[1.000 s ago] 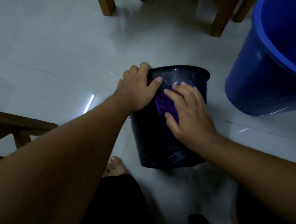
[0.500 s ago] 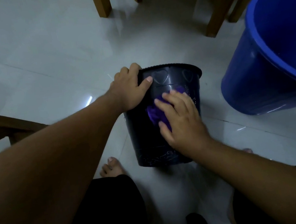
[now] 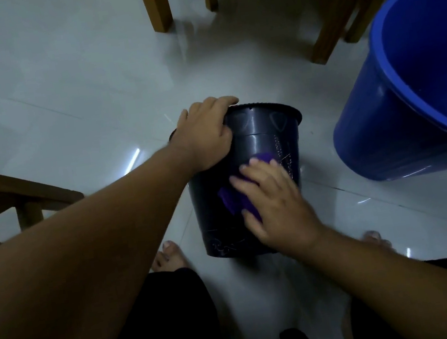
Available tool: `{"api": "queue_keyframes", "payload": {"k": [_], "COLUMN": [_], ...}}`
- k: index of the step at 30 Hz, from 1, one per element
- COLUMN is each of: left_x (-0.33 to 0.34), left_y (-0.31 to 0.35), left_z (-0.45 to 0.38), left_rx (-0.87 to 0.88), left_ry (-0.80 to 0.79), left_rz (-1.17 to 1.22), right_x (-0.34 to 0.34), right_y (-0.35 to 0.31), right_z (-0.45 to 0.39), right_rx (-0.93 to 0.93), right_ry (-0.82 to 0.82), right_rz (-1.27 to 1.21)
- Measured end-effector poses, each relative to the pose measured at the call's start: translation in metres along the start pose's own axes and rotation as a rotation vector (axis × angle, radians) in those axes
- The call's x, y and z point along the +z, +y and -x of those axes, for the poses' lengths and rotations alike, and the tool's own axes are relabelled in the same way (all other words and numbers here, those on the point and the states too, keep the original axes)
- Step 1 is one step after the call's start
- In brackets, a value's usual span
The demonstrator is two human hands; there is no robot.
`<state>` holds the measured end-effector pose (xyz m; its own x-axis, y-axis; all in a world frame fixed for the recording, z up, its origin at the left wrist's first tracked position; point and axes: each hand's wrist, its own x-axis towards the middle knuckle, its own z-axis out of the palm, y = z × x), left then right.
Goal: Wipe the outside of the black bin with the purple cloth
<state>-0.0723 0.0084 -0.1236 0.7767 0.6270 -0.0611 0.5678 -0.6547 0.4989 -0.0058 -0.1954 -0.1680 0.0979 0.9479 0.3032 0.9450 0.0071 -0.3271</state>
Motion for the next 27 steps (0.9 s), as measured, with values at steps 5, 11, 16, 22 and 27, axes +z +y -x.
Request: {"api": "queue_keyframes", "payload": {"k": [5,11,16,22,27], "left_x": [0.001,-0.006,0.001,0.001,0.002], "left_y": [0.032,0.012,0.005,-0.006,-0.014], "left_z": [-0.008,-0.014,-0.009,-0.009,-0.003], "left_rx": [-0.221,-0.244,-0.176,-0.152,-0.185], "left_ry": [-0.076,-0.012,-0.022,-0.036,0.018], "left_rz": [-0.136,-0.018,0.085,0.029,0.081], "right_x": [0.001,-0.006,0.0,-0.003,0.0], "right_y": [0.002,0.015,-0.001,0.006,0.001], "right_z": [0.012,-0.039,0.01,-0.007,-0.022], "right_rx": [-0.087,0.096,0.056,0.062,0.174], "right_ry": [-0.063,-0.027,0.01,-0.004,0.027], "right_rz": [0.02,-0.004,0.01,0.038,0.05]}}
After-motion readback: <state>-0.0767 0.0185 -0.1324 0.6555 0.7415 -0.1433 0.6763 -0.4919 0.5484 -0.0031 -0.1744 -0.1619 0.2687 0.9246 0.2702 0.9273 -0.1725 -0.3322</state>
